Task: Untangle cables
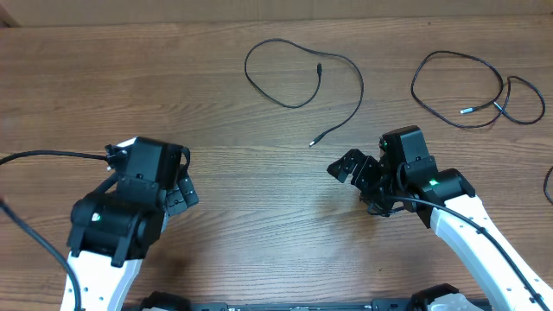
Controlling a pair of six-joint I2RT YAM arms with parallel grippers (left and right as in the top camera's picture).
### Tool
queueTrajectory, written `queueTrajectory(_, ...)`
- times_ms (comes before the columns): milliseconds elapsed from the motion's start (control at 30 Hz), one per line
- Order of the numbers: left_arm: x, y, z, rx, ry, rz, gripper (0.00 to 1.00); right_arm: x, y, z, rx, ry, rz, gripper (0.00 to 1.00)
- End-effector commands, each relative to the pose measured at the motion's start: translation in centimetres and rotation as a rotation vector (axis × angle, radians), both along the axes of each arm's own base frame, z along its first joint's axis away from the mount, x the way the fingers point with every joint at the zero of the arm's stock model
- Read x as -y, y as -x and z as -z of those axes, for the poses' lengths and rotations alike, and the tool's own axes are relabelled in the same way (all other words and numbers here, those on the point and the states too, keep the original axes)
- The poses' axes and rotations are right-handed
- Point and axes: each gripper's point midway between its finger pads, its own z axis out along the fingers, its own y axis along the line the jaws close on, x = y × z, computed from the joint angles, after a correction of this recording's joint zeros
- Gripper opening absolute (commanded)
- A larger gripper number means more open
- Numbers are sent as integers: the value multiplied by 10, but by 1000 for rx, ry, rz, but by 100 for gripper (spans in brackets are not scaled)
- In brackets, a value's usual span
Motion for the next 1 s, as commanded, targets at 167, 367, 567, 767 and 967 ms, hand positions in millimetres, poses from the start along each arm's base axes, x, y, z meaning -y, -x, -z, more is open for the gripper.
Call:
queueTrajectory(167,-3,0,1,4,-15,-24,100,-1,-2,-1,11,5,-1,100)
queueTrajectory(367,-5,4,-6,42,-4,-26,99,-1,-2,-1,11,5,-1,100)
queueTrajectory(567,-18,19,-25,151,31,-79,100,-1,-2,-1,11,5,-1,100)
queueTrajectory(767,-50,50,-50,316,52,-247,99,-1,-2,0,7,6,-1,100)
queueTrajectory(967,-68,85,-69,469,45,-371,100,-1,-2,0,8,6,-1,100)
